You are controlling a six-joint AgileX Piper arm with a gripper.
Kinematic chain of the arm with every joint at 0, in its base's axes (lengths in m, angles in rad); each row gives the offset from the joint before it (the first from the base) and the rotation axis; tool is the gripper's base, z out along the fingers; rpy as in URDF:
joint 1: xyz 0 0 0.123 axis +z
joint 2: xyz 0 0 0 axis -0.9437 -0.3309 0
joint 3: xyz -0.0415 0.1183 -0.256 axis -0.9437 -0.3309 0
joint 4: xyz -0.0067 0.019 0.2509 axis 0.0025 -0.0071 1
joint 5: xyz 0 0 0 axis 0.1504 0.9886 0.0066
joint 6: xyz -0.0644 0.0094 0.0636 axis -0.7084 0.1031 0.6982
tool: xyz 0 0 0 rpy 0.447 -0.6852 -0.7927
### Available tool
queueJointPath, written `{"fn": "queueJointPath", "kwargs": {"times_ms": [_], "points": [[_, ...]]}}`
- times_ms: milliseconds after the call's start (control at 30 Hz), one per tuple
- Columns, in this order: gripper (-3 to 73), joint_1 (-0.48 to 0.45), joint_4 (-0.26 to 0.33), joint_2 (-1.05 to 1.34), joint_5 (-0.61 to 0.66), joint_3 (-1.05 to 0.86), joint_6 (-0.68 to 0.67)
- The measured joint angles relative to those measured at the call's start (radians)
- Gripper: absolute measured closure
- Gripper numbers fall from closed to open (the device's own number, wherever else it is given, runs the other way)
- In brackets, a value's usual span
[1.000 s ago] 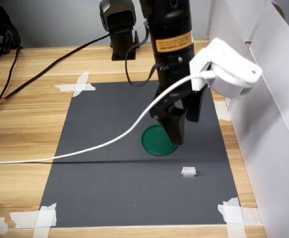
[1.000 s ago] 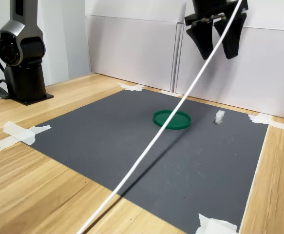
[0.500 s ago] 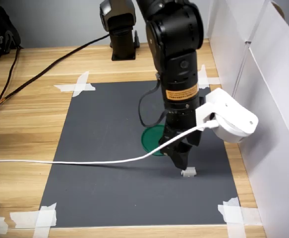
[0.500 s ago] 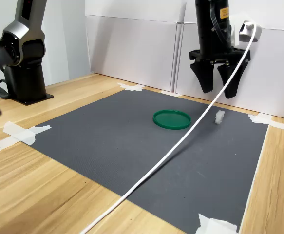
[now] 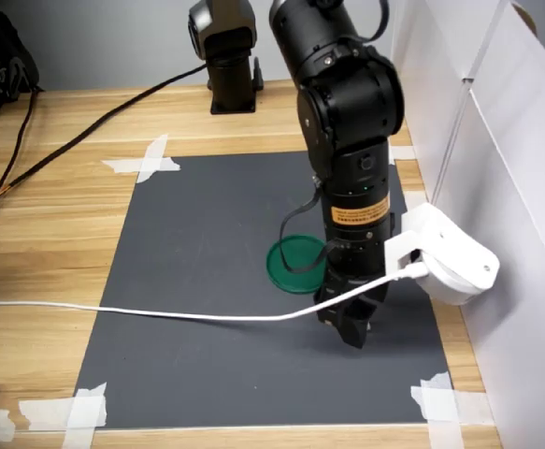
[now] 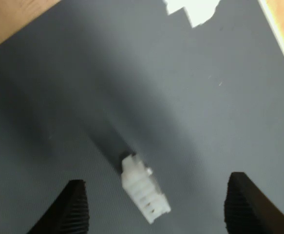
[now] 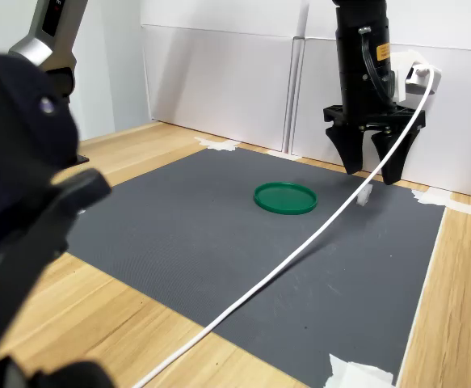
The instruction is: Grasp a white terminal and put it in the green lid.
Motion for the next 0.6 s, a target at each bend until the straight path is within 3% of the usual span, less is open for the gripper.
{"fn": "queueJointPath", "kwargs": {"times_ms": [433,600], "points": [[10.7,0.0,-0.003,-0.059,0.013,0.004,0.015],[20.4,0.0,-0.011,-0.059,0.013,0.004,0.042]]}}
